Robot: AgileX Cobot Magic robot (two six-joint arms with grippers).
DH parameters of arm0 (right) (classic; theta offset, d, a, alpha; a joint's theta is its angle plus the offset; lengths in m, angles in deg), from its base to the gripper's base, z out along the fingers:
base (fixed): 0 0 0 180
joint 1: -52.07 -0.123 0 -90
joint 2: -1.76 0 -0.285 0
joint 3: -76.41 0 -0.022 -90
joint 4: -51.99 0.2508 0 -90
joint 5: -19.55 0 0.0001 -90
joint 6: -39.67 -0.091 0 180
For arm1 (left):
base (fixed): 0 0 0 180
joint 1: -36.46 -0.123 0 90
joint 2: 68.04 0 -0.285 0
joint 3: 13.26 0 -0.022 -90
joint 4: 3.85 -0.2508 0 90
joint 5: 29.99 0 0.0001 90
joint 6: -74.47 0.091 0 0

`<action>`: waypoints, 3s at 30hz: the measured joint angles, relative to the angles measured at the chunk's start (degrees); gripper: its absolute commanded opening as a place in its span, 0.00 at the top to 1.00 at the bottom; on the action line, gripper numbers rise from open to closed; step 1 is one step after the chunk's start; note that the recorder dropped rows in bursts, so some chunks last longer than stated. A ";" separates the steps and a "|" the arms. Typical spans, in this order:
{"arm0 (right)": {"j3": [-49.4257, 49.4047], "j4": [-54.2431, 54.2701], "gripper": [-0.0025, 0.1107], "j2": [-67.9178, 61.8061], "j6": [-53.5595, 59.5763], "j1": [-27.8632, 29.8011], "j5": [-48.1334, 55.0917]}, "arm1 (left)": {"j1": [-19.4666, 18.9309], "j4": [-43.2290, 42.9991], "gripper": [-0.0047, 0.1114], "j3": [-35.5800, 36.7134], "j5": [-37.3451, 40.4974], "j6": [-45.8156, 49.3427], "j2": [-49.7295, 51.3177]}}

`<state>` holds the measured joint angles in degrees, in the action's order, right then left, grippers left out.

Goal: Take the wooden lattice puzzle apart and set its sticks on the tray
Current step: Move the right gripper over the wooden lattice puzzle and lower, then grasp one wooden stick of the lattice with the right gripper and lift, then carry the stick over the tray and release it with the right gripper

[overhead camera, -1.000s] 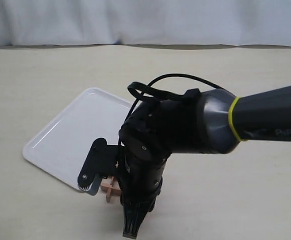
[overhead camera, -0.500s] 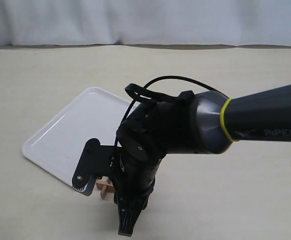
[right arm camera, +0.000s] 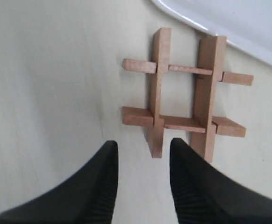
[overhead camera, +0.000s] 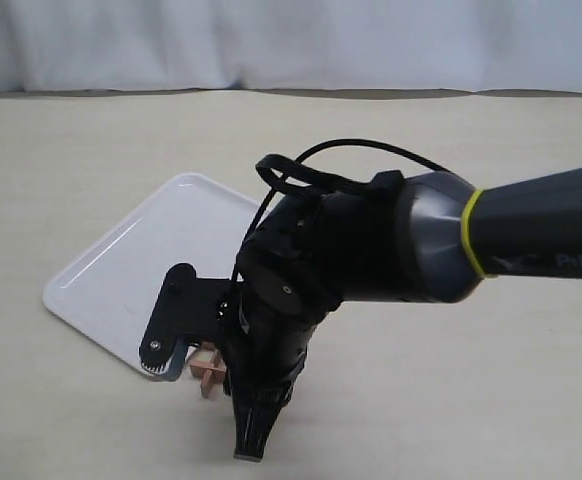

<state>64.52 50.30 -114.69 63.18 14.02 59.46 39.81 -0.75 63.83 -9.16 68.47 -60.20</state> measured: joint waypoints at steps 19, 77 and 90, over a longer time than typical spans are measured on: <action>0.00 -1.97 0.66 -2.77 -2.93 0.00 -3.55 | 0.00 0.00 0.96 0.00 0.00 0.00 0.00; 25.79 -4.77 0.94 -13.00 -25.99 2.63 -5.97 | 0.00 0.00 0.96 0.00 0.00 0.00 0.00; 31.73 -4.92 0.47 -20.01 -28.92 2.52 -1.72 | 0.00 0.00 0.96 0.00 0.00 0.00 0.00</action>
<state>96.24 45.38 -134.70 34.27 16.55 57.74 39.81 -0.75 63.83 -9.16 68.47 -60.20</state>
